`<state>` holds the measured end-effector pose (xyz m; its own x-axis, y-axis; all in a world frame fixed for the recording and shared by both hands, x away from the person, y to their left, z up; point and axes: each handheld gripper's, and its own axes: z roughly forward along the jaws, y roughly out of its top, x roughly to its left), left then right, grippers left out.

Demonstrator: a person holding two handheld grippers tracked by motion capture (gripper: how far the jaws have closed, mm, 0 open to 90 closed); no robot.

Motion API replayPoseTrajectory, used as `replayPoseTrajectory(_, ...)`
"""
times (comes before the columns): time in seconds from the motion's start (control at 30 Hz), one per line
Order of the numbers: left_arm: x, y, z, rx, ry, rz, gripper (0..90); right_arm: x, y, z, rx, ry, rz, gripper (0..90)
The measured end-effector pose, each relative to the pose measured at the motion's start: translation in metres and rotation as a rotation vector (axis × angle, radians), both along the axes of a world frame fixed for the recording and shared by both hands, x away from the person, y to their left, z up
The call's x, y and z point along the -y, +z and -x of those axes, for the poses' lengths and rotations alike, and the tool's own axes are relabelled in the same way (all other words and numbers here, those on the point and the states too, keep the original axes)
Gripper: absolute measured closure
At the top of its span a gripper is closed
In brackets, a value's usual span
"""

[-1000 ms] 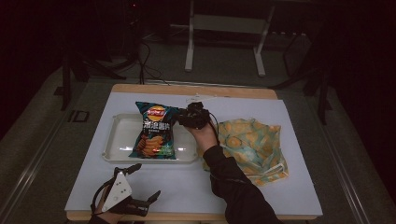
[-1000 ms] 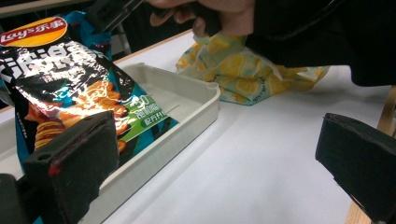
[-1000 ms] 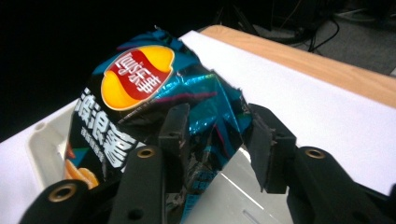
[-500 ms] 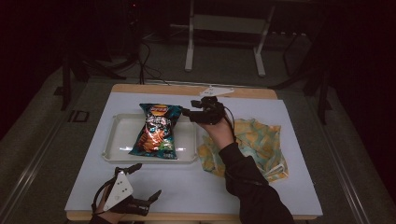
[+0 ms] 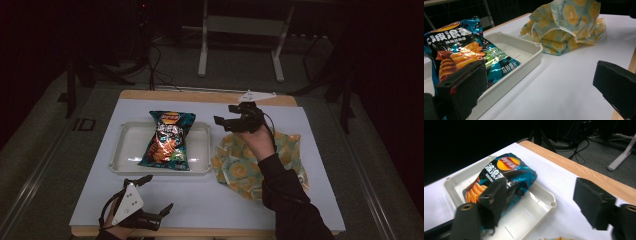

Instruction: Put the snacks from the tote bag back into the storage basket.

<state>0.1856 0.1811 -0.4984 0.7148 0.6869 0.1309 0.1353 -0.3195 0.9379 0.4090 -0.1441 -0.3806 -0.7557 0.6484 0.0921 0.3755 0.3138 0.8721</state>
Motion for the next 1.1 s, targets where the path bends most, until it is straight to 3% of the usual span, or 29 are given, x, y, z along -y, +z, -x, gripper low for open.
replayPoseTrajectory(0.2,0.000,0.000,0.000,-0.001,0.002,0.001,0.0,0.017,0.000,0.001,0.019,-0.036,-0.013,13.8)
replayPoseTrajectory(0.3,0.000,0.000,0.000,-0.001,0.002,0.001,0.0,0.029,0.000,0.002,0.047,-0.079,-0.011,13.5)
replayPoseTrajectory(0.37,0.000,0.000,0.000,-0.002,0.003,0.002,0.0,0.039,0.001,0.001,0.041,-0.085,-0.024,13.7)
replayPoseTrajectory(0.53,0.000,0.000,0.000,-0.002,0.001,0.001,0.0,0.071,0.005,0.000,0.056,-0.141,0.010,14.0)
replayPoseTrajectory(0.73,0.001,0.000,-0.001,-0.005,0.001,-0.001,0.0,0.095,0.007,0.000,0.056,-0.166,0.015,14.0)
replayPoseTrajectory(1.1,0.002,-0.001,-0.001,-0.008,0.001,-0.003,0.0,0.148,0.002,0.015,0.097,-0.285,0.012,14.0)
